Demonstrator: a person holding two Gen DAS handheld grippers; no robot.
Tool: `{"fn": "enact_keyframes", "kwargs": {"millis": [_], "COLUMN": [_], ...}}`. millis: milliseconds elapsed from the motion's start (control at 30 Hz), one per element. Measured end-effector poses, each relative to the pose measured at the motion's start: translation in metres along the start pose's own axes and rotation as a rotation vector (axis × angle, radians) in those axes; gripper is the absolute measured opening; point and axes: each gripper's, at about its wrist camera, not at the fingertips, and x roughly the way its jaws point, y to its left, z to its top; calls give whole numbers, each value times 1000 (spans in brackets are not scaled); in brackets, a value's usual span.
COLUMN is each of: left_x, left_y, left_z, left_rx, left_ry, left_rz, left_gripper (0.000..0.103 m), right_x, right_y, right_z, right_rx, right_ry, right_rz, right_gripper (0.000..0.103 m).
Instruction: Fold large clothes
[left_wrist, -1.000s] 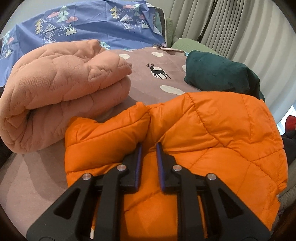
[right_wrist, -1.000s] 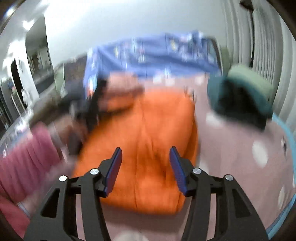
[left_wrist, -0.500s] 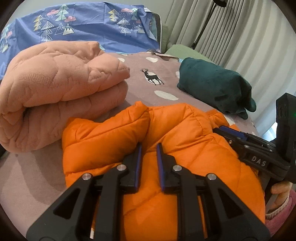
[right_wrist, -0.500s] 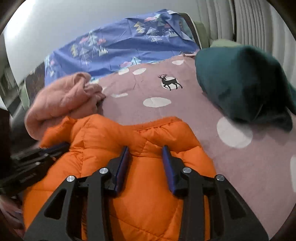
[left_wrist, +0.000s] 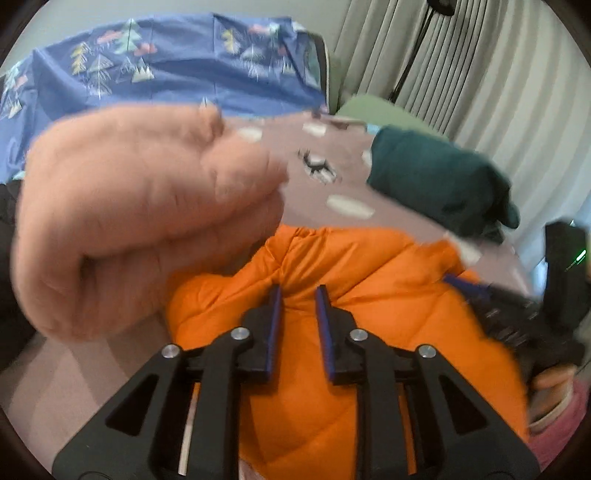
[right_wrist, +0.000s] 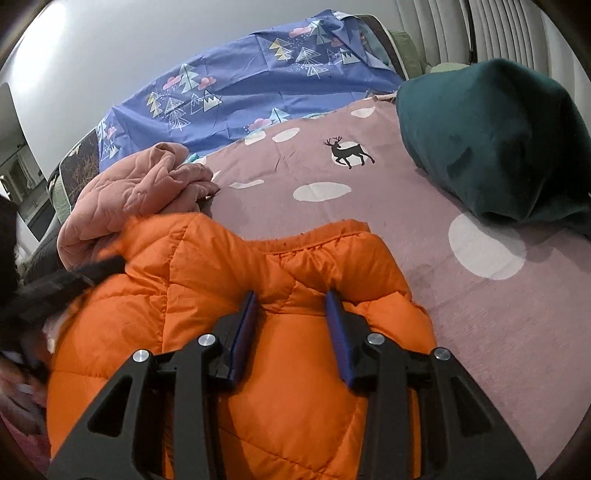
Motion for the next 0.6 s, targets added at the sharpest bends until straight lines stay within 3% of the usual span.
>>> {"fn": "enact_keyframes", "kwargs": {"millis": [100,367,600], "left_x": [5,13,10], "left_y": [14,24,25], "left_z": [-10,-22,-22], "left_rx": [-66,-95,-100], "left_ry": [-12,-21,-17], "left_rz": [-53,-93,-84], "left_gripper": [19,17,16], "right_x": [3,7,7], "right_y": [-1,-2,-1], "right_z": [0,0,0], "right_rx": [11,17,15], "right_ry": [10,20,22], "right_rz": [11,23,22], "right_gripper": [40,40,40]}}
